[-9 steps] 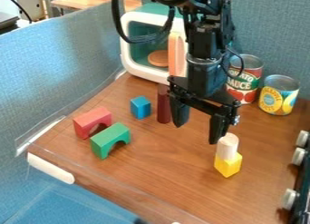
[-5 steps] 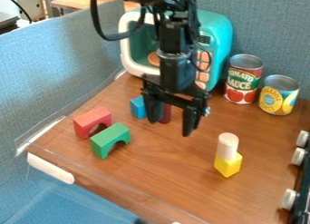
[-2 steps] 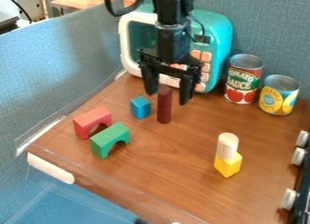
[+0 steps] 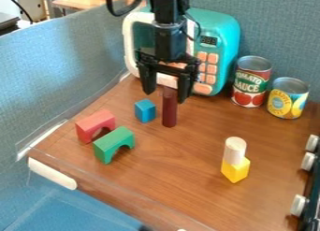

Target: Moved the brown cylinder from left side of the table to the right side of the table

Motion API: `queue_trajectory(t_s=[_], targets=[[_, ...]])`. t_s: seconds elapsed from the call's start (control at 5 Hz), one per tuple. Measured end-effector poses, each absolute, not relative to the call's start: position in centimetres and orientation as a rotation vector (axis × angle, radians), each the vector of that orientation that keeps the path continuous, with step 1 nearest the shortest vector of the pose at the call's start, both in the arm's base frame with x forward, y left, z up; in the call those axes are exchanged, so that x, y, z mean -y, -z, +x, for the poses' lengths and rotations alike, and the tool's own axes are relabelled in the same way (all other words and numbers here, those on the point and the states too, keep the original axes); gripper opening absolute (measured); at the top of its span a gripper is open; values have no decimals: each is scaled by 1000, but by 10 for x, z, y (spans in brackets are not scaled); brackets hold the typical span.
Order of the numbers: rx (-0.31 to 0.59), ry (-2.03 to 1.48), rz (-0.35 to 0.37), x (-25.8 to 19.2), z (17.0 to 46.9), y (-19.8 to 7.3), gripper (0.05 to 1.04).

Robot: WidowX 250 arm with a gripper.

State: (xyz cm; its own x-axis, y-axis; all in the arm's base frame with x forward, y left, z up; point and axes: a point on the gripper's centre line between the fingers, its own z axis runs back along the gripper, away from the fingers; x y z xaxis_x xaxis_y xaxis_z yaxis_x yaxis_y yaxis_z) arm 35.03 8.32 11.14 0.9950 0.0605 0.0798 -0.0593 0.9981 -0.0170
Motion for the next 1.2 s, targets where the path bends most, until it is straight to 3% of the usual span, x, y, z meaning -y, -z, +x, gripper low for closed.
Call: queue_trajectory(t_s=[0.4,1.2], targets=[[44,-97,-6,-101,361,-106,1001],[54,-91,-95,-112,393,-85,1001]])
